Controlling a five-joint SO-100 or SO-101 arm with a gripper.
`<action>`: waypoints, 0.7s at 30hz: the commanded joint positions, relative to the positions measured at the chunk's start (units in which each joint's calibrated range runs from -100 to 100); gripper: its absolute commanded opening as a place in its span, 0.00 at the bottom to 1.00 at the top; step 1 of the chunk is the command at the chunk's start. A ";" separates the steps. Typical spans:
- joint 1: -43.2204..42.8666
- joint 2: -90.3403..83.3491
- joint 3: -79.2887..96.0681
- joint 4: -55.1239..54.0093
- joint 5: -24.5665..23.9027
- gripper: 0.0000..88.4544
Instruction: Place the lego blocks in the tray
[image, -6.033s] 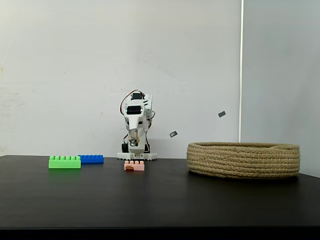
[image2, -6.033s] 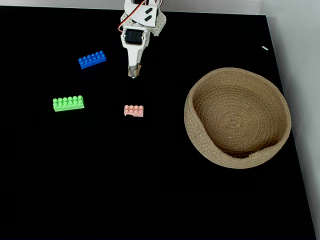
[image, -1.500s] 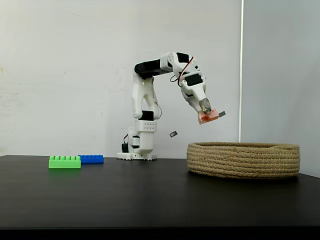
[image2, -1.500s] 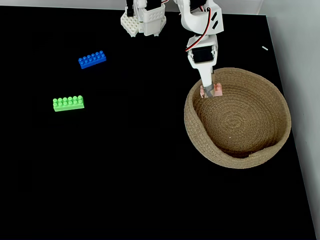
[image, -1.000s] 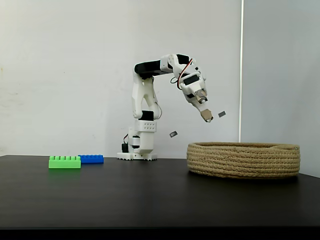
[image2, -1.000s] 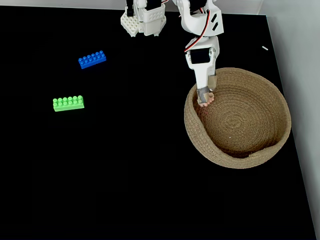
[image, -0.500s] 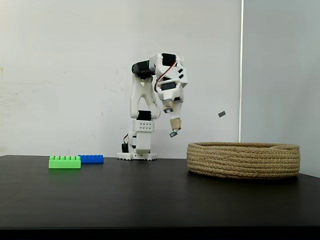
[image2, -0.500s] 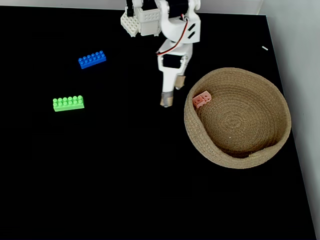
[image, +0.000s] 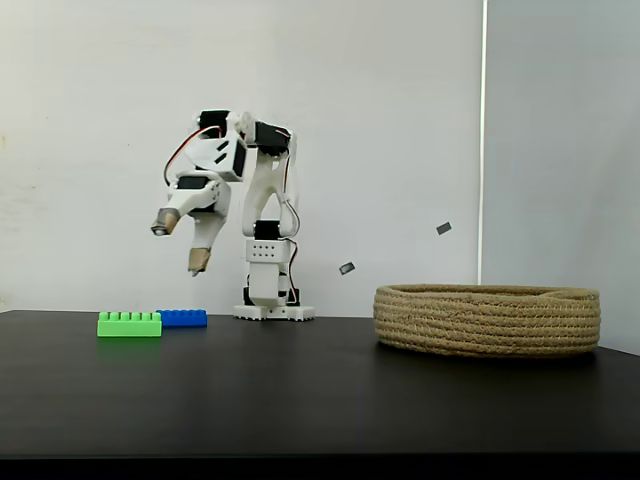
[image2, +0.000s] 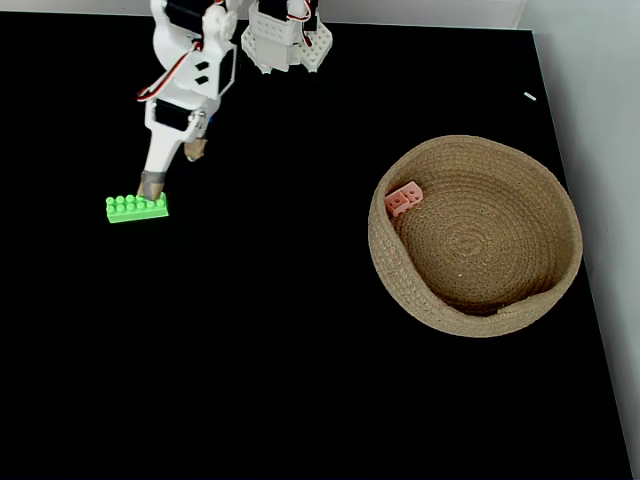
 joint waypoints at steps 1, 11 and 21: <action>3.34 4.07 -3.92 -6.40 3.86 0.46; 5.07 16.28 -6.74 -12.40 5.57 0.49; 6.64 20.84 -9.48 -12.40 7.72 0.40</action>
